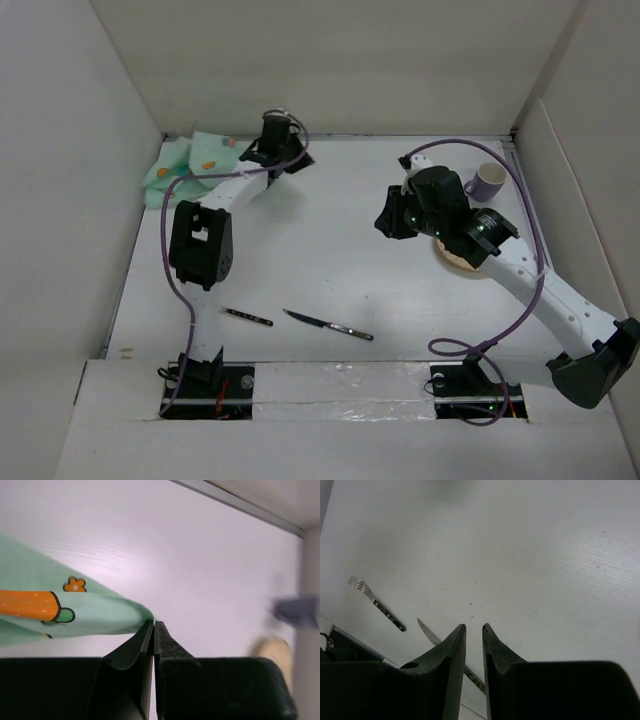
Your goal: Set the dinner table for one person
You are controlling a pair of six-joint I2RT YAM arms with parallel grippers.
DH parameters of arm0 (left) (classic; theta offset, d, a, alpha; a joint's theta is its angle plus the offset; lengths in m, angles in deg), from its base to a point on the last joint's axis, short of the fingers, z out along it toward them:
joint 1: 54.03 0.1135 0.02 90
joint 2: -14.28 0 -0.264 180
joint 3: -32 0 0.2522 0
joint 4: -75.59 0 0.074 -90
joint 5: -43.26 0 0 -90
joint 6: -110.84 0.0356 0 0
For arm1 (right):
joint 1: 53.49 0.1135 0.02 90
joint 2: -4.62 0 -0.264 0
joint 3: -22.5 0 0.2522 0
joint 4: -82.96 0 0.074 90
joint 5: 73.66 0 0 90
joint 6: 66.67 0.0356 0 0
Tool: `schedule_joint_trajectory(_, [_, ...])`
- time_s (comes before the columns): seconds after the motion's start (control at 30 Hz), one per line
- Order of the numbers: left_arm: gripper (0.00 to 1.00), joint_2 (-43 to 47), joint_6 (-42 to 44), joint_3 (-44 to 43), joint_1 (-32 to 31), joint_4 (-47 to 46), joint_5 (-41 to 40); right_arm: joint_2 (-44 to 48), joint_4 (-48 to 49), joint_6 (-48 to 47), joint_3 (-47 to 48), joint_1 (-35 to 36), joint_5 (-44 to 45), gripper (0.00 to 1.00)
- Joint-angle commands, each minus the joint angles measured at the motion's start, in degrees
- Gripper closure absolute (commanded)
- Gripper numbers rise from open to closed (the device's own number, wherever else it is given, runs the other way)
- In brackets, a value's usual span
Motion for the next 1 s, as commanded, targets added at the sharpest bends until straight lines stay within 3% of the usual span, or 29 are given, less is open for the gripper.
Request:
schedule_joint_trajectory(0.0, [1.0,10.1,-2.9,5.2,-6.7,-5.4,4.3,2.0,3.5,-2.8,2.8,-2.4,2.3,0.75])
schedule_joint_trajectory(0.17, [1.0,8.2,-5.2,7.4,-16.3,-3.6,5.0,3.7,3.9,-3.4,0.9,-6.4,1.0,0.75])
schedule_joint_trajectory(0.27, [0.75,5.6,-6.5,7.2,-21.1,-3.1,7.1,5.3,4.0,-2.7,-2.0,-8.7,0.9,0.74])
schedule_joint_trajectory(0.3, [0.61,5.3,-6.5,6.9,-21.8,-2.3,6.9,5.9,4.1,-2.5,-2.8,-9.2,0.9,0.74])
schedule_joint_trajectory(0.37, [0.55,6.9,-6.7,8.2,-22.3,-1.2,5.7,7.2,4.7,-2.0,-5.2,-10.4,1.4,0.75])
schedule_joint_trajectory(0.4, [0.5,8.3,-6.7,9.7,-22.3,-1.8,3.9,7.6,4.7,-1.9,-6.0,-10.4,1.3,0.87])
schedule_joint_trajectory(0.47, [0.5,13.9,-5.9,13.8,-21.3,-2.5,1.1,7.8,4.9,-1.5,-8.0,-11.8,0.9,1.0])
schedule_joint_trajectory(0.6, [0.54,22.6,-2.9,20.8,-18.8,1.1,-12.7,6.6,5.8,-1.2,-10.7,-12.3,0.9,1.0])
schedule_joint_trajectory(0.7, [0.61,28.3,-2.8,29.3,-16.5,3.5,-16.2,4.7,4.9,0.7,-11.7,-13.0,2.4,1.0])
schedule_joint_trajectory(0.87, [0.62,36.9,-6.9,46.0,-8.2,1.4,-14.2,2.1,5.0,2.4,-12.9,-14.4,-0.9,1.0])
schedule_joint_trajectory(0.97, [0.6,37.1,-7.8,50.8,-3.2,-1.4,-10.5,2.8,6.6,2.7,-13.6,-14.4,-3.5,1.0])
